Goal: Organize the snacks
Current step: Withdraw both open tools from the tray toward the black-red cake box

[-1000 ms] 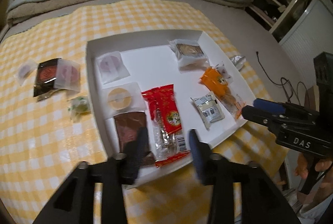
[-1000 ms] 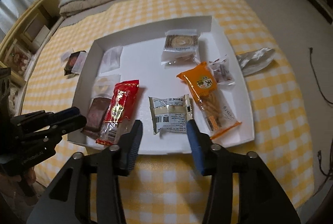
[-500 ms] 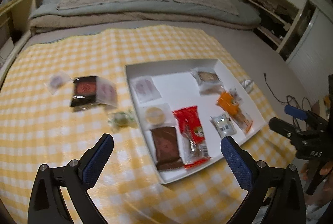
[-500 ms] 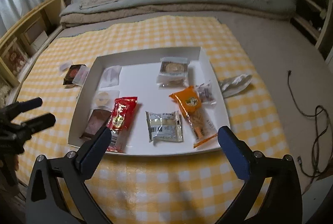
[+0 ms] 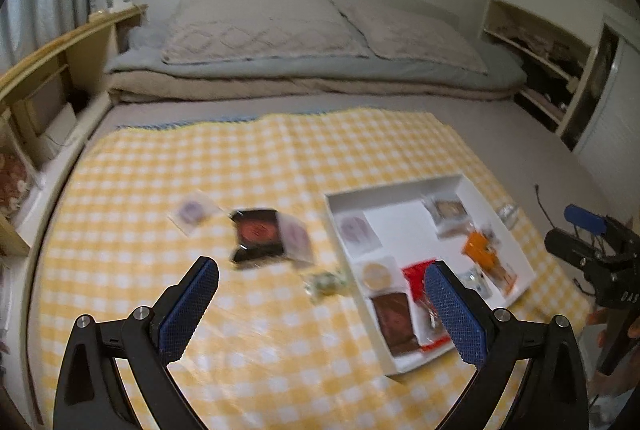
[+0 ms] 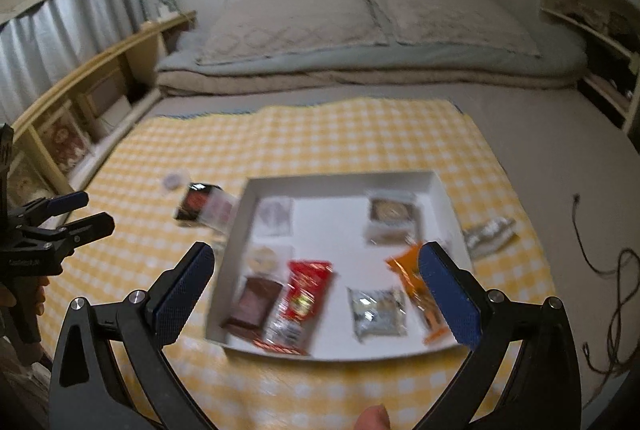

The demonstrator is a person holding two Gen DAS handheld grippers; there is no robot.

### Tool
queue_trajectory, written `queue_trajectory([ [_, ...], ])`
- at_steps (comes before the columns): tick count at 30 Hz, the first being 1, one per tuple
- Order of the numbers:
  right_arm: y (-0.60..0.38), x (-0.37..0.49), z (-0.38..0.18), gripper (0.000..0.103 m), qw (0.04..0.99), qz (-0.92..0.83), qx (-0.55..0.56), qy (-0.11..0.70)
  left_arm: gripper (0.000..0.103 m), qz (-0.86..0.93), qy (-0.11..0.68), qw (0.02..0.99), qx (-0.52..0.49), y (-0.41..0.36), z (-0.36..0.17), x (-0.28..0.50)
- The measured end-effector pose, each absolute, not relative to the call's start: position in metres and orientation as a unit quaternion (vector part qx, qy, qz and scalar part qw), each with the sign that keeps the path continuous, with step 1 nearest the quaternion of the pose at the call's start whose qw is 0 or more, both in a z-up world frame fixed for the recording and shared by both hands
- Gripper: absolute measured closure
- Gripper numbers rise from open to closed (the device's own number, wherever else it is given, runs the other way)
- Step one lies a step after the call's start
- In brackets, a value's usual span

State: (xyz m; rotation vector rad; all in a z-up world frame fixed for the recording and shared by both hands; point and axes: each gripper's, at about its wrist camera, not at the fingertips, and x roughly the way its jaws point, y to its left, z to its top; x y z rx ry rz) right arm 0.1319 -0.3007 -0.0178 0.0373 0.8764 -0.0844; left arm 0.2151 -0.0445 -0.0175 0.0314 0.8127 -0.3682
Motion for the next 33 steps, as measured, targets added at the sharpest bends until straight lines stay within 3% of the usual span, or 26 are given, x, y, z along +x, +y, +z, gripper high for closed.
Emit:
queue_trajectory([
  [13, -0.224, 0.198, -0.033, 0.0, 0.899, 0.046, -0.028, 0.435, 0.0, -0.126, 0.406, 0.905, -0.01, 0.008, -0.008, 0.262],
  [20, -0.178, 0.224, -0.088, 0.0, 0.849, 0.127, -0.194, 0.475, 0.0, -0.145, 0.459, 0.876, -0.005, -0.006, -0.044, 0.323],
  [22, -0.166, 0.227, -0.108, 0.004, 0.829, 0.148, -0.234, 0.486, 0.0, -0.142, 0.473, 0.869, -0.001, -0.008, -0.055, 0.341],
  [24, -0.159, 0.228, -0.126, 0.023, 0.808, 0.173, -0.254, 0.502, 0.004, -0.135, 0.488, 0.863, 0.004, -0.008, -0.069, 0.362],
  [25, -0.155, 0.229, -0.135, 0.026, 0.798, 0.181, -0.263, 0.511, 0.005, -0.13, 0.497, 0.858, 0.008, -0.009, -0.078, 0.372],
  [33, -0.13, 0.223, -0.212, 0.032, 0.708, 0.193, -0.413, 0.54, 0.014, -0.12, 0.567, 0.815, 0.002, -0.029, -0.152, 0.435],
])
